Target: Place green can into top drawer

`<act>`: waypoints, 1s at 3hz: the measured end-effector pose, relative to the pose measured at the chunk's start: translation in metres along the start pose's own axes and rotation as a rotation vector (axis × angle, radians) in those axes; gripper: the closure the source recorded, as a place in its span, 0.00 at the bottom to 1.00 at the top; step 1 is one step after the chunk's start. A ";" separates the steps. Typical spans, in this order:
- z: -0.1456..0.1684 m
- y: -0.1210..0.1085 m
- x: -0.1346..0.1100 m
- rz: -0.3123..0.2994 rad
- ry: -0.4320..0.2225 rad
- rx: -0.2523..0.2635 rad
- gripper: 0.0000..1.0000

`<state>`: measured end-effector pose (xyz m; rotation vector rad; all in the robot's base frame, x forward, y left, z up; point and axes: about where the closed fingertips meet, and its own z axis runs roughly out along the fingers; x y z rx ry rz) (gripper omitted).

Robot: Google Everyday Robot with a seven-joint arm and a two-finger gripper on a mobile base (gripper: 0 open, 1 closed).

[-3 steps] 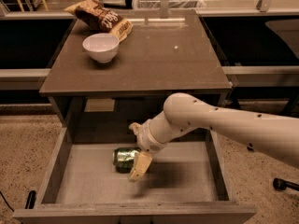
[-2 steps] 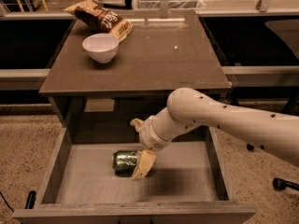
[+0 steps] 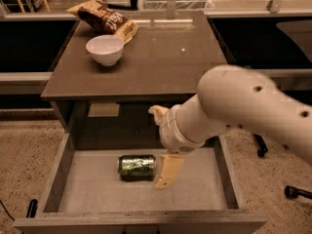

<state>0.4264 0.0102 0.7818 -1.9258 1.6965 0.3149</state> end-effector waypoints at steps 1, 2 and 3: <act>-0.097 0.003 0.031 0.035 0.090 0.059 0.00; -0.160 0.015 0.090 0.107 0.043 0.072 0.00; -0.162 0.019 0.095 0.048 0.027 0.053 0.00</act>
Offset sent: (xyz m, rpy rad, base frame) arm -0.0409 -0.2747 0.0778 0.1384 0.0179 -0.0396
